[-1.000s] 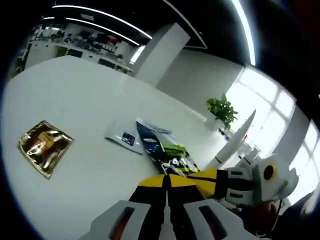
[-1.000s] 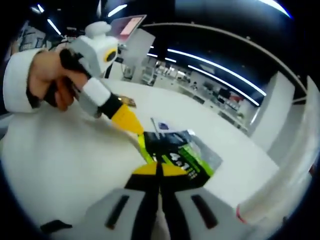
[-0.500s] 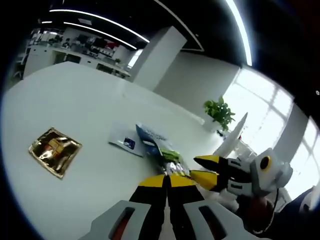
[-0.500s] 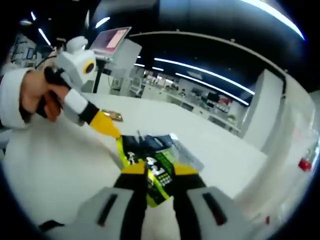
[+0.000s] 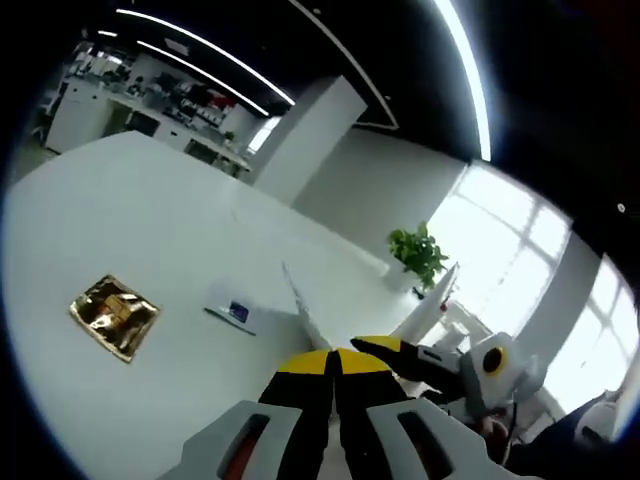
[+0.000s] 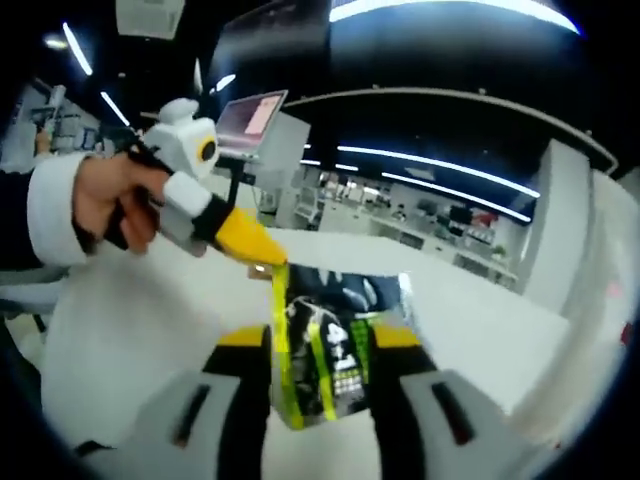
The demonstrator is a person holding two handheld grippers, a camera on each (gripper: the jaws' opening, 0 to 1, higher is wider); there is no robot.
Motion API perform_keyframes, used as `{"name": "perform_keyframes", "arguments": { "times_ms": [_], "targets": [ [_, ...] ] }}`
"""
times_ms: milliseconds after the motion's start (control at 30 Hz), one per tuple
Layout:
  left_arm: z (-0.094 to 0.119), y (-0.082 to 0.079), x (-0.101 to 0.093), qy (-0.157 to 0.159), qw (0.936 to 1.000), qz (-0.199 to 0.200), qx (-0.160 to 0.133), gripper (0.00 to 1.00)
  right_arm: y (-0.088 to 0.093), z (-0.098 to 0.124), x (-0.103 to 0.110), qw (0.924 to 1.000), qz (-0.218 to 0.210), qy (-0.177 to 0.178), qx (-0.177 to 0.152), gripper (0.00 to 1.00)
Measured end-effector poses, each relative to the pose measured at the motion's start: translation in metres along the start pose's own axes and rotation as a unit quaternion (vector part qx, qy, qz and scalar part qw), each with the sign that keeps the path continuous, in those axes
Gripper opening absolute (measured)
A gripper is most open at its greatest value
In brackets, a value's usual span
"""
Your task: Arrange the skincare products in the storage area until every visible bottle or jar stands upright without overlapping.
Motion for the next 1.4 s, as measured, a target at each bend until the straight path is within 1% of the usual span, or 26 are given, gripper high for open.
{"name": "perform_keyframes", "arguments": {
  "times_ms": [67, 133, 233, 300, 333, 367, 500, 567, 600, 667, 700, 767, 800, 833, 900, 1033, 1100, 1133, 1200, 1233, 1267, 1400],
  "targets": [
    [0.001, -0.003, -0.004, 0.004, 1.0, -0.004, -0.004, 0.0, -0.001, -0.001, 0.003, 0.9998, 0.018, -0.002, 0.004, 0.44],
    [0.002, -0.006, -0.007, 0.007, 0.9999, -0.004, -0.009, 0.0, -0.002, -0.002, 0.006, 0.9996, 0.027, -0.005, 0.003, 0.48],
    [0.004, -0.011, -0.015, 0.028, 0.9993, 0.01, -0.023, 0.0, -0.003, -0.004, 0.008, 0.9989, 0.047, -0.004, 0.005, 0.48],
    [0.003, -0.008, -0.018, 0.03, 0.9994, 0.008, -0.019, 0.0, 0.002, -0.005, 0.007, 0.9987, 0.049, -0.004, 0.017, 0.48],
    [0.002, -0.003, -0.021, 0.026, 0.9995, 0.005, -0.017, 0.0, 0.005, -0.006, 0.007, 0.9986, 0.046, -0.004, 0.025, 0.49],
    [0.001, -0.001, -0.02, 0.022, 0.9996, 0.001, -0.016, 0.0, 0.007, -0.006, 0.006, 0.9987, 0.043, -0.005, 0.028, 0.49],
    [0.001, 0.009, -0.011, 0.004, 1.0, -0.002, -0.007, 0.0, 0.011, -0.005, 0.004, 0.9986, 0.036, -0.002, 0.038, 0.49],
    [0.001, 0.019, -0.003, -0.018, 0.9994, -0.02, 0.02, 0.0, 0.014, -0.005, 0.002, 0.9984, 0.034, 0.001, 0.044, 0.48],
    [0.0, 0.022, 0.002, -0.03, 0.9985, -0.035, 0.03, 0.0, 0.014, -0.004, 0.001, 0.9984, 0.034, 0.002, 0.046, 0.48],
    [-0.001, 0.028, 0.009, -0.052, 0.9963, -0.057, 0.037, 0.0, 0.015, -0.003, -0.002, 0.998, 0.039, 0.013, 0.049, 0.45],
    [-0.001, 0.028, 0.013, -0.062, 0.9952, -0.068, 0.034, 0.0, 0.016, -0.002, -0.005, 0.9976, 0.042, 0.02, 0.051, 0.42],
    [-0.002, 0.032, 0.015, -0.068, 0.994, -0.075, 0.042, 0.01, 0.016, 0.001, -0.011, 0.9967, 0.049, 0.036, 0.055, 0.36],
    [-0.002, 0.033, 0.016, -0.068, 0.9936, -0.078, 0.045, 0.03, 0.017, 0.003, -0.014, 0.9958, 0.052, 0.047, 0.058, 0.32],
    [-0.003, 0.033, 0.018, -0.067, 0.9936, -0.08, 0.045, 0.06, 0.02, 0.005, -0.018, 0.9944, 0.059, 0.057, 0.067, 0.28],
    [-0.002, 0.033, 0.021, -0.067, 0.9931, -0.082, 0.051, 0.08, 0.025, 0.007, -0.024, 0.9909, 0.075, 0.071, 0.086, 0.22],
    [-0.002, 0.038, 0.025, -0.079, 0.9901, -0.098, 0.062, 0.15, 0.027, 0.007, -0.024, 0.9902, 0.079, 0.069, 0.092, 0.1],
    [-0.002, 0.04, 0.025, -0.08, 0.9888, -0.107, 0.066, 0.15, 0.034, 0.01, -0.027, 0.986, 0.092, 0.076, 0.117, 0.01],
    [-0.002, 0.041, 0.024, -0.079, 0.9885, -0.109, 0.068, 0.16, 0.035, 0.011, -0.029, 0.9849, 0.093, 0.083, 0.121, 0.0],
    [-0.003, 0.043, 0.024, -0.077, 0.9883, -0.111, 0.071, 0.18, 0.036, 0.012, -0.031, 0.9852, 0.086, 0.085, 0.121, 0.0],
    [-0.003, 0.044, 0.024, -0.076, 0.9881, -0.111, 0.074, 0.18, 0.039, 0.013, -0.031, 0.984, 0.087, 0.087, 0.129, 0.0],
    [-0.004, 0.045, 0.023, -0.076, 0.9881, -0.111, 0.075, 0.18, 0.041, 0.013, -0.031, 0.9827, 0.091, 0.086, 0.137, 0.0],
    [-0.005, 0.049, 0.024, -0.076, 0.9872, -0.113, 0.083, 0.18, 0.048, 0.013, -0.029, 0.9819, 0.082, 0.077, 0.152, 0.0]
  ]
}}
Point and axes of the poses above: the point that each gripper's makers call its tool centre point, and the gripper's own axes: z roughly backward along the fingers, x roughly to its left, y roughly out of its underside, the point moved 3 cm from there along z, roughly backward along the fingers, and after that the axes turned 2 degrees about -y, right-handed, at the moved point
